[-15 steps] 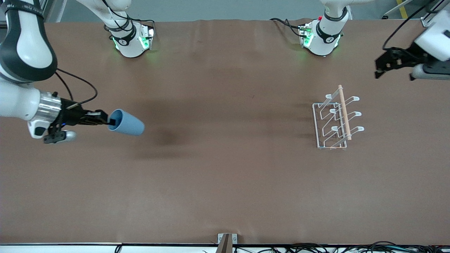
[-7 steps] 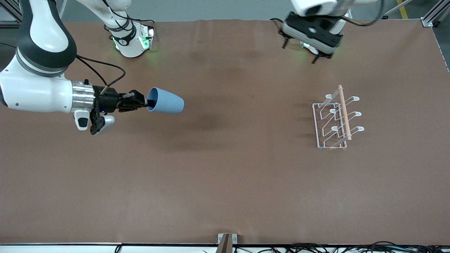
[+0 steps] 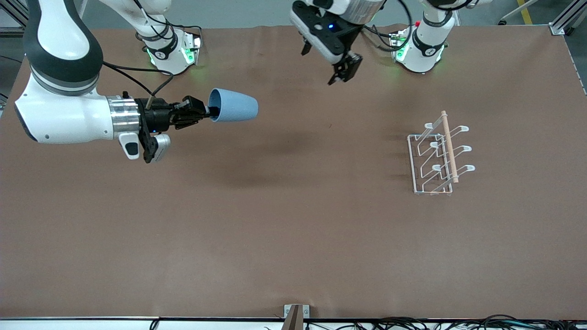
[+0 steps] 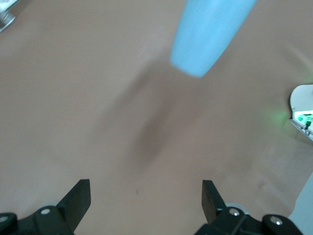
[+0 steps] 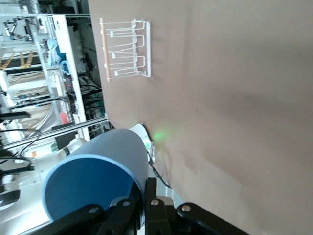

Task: Hang cup on cup holder
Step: 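Grasp the blue cup's base with the left gripper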

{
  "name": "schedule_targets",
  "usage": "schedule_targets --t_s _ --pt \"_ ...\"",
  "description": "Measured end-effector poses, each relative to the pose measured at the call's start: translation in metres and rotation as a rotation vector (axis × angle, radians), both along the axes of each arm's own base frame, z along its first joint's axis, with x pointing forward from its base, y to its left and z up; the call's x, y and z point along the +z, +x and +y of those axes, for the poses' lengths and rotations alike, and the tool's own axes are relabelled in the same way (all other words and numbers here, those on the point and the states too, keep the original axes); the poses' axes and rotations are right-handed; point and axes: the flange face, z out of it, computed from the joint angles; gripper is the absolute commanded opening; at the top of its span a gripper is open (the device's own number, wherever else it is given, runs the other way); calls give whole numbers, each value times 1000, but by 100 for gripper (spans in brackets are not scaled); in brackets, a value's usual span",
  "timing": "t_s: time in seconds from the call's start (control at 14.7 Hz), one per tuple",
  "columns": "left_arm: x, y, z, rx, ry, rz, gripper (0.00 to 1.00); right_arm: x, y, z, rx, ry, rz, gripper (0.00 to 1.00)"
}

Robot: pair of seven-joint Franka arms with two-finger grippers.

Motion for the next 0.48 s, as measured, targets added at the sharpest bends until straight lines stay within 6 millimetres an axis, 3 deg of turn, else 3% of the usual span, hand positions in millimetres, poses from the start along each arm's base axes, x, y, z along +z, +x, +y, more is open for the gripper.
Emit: schedule_targets --t_s 0.48 --pt "-21 -25 -68 -139 -131 -52 100 6 -12 31 50 60 24 0"
